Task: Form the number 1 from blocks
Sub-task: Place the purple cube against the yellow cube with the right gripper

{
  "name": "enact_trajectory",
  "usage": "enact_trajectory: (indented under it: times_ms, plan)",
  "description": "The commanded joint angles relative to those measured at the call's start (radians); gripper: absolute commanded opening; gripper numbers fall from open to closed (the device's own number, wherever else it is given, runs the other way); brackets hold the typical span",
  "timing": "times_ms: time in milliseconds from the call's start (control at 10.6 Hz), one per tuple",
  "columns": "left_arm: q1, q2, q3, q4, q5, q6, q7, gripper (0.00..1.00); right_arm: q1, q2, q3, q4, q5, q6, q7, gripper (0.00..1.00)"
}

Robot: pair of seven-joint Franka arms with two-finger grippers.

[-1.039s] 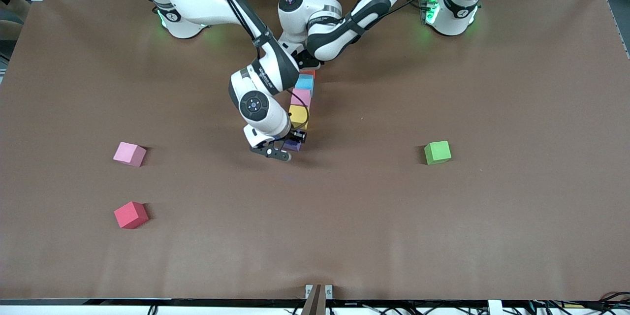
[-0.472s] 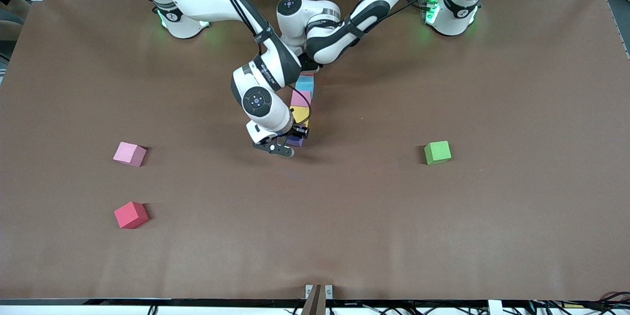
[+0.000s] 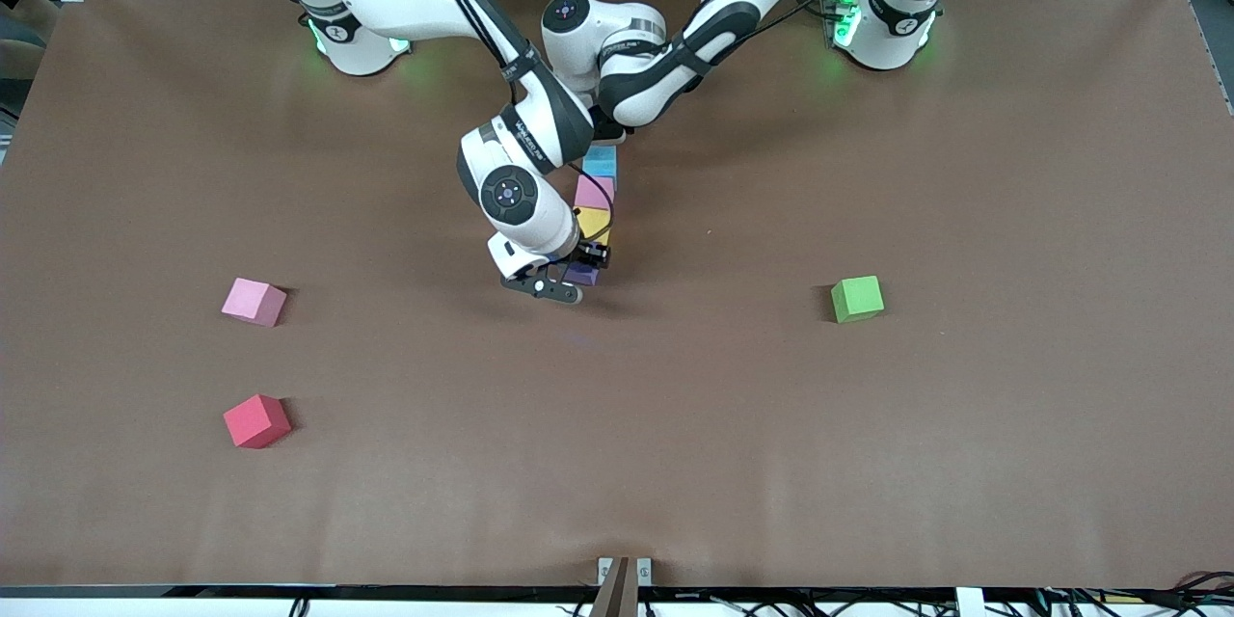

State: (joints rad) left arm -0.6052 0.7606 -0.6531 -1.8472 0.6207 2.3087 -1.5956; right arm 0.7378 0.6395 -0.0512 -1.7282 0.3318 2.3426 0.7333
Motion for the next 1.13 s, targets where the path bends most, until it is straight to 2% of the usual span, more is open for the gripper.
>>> enact_trajectory:
  times_ms: [0,94,378,756,850,945,1039]
  plan:
    - [-0.016,0.008,0.013,0.011,-0.015,-0.026,0.046,0.70,0.005,-0.032,0.005,-0.036,0.007,0.006,-0.006,1.00]
    - [-0.018,0.008,0.015,0.010,-0.015,-0.038,0.072,1.00,-0.001,-0.037,0.005,-0.037,0.007,0.004,-0.009,1.00]
    - [-0.016,-0.003,0.012,0.014,-0.021,-0.072,0.062,1.00,-0.056,-0.081,0.005,-0.040,0.006,-0.017,-0.076,1.00]
    - [-0.015,-0.041,-0.009,0.022,-0.054,-0.144,0.051,1.00,-0.205,-0.119,-0.005,-0.039,0.003,-0.077,-0.224,1.00]
    - [-0.015,-0.061,-0.013,0.023,-0.067,-0.161,0.051,1.00,-0.224,-0.145,-0.022,-0.037,-0.054,-0.077,-0.256,1.00]
    - [-0.015,-0.082,-0.020,0.029,-0.088,-0.173,0.052,1.00,-0.247,-0.190,-0.025,-0.037,-0.189,-0.097,-0.325,1.00]
    - [-0.015,-0.099,-0.020,0.046,-0.104,-0.195,0.054,1.00,-0.273,-0.220,-0.024,-0.028,-0.271,-0.176,-0.375,1.00]
